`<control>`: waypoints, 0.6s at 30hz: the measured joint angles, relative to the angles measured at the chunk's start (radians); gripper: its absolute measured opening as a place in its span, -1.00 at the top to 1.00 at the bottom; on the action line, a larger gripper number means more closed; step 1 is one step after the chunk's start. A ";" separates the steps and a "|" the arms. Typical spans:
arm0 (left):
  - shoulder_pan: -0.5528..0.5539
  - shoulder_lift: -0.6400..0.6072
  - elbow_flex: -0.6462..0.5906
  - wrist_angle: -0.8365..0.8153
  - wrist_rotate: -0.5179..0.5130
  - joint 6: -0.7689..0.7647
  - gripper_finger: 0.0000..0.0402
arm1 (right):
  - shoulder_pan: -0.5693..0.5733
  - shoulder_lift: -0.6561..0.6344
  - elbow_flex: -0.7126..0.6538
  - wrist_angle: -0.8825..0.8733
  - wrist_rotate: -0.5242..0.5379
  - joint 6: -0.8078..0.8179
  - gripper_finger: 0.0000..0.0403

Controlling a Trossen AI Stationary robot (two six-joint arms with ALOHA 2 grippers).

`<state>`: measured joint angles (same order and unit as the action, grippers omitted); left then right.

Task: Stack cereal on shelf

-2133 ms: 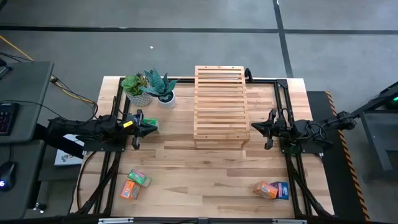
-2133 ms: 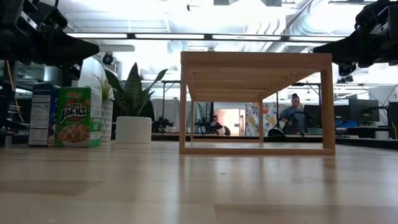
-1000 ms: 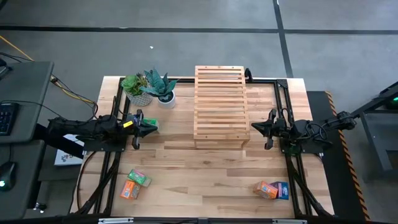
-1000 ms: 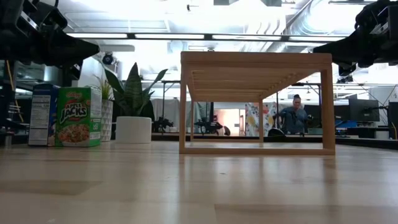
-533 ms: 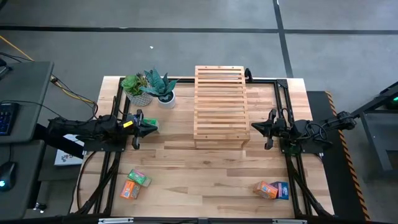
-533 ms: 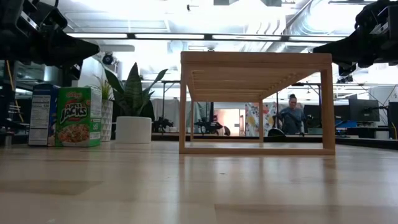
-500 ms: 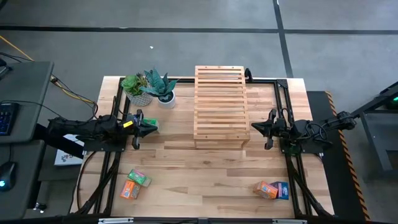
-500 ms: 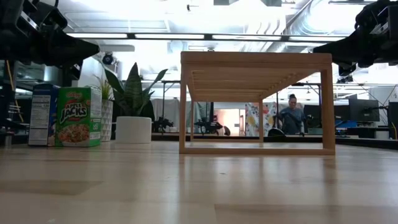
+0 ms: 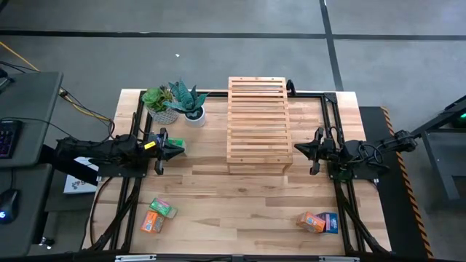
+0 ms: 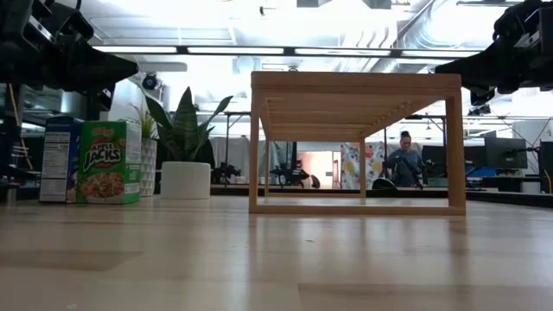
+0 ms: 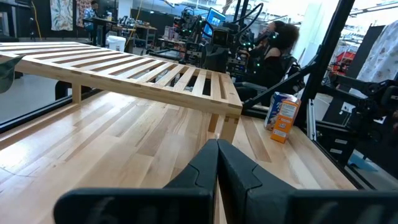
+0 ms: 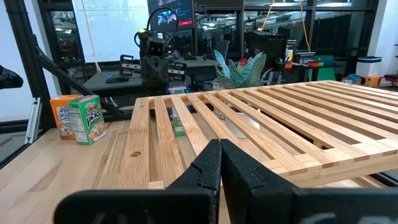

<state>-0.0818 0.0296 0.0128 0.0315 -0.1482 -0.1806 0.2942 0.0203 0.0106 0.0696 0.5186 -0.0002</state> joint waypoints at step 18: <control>0.000 0.000 0.000 0.000 0.000 0.000 1.00 | 0.000 0.001 0.000 0.603 -0.071 -0.074 0.99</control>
<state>-0.0821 0.0296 0.0128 0.0315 -0.1485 -0.1806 0.2939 0.0210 0.0105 0.6723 0.4479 -0.0743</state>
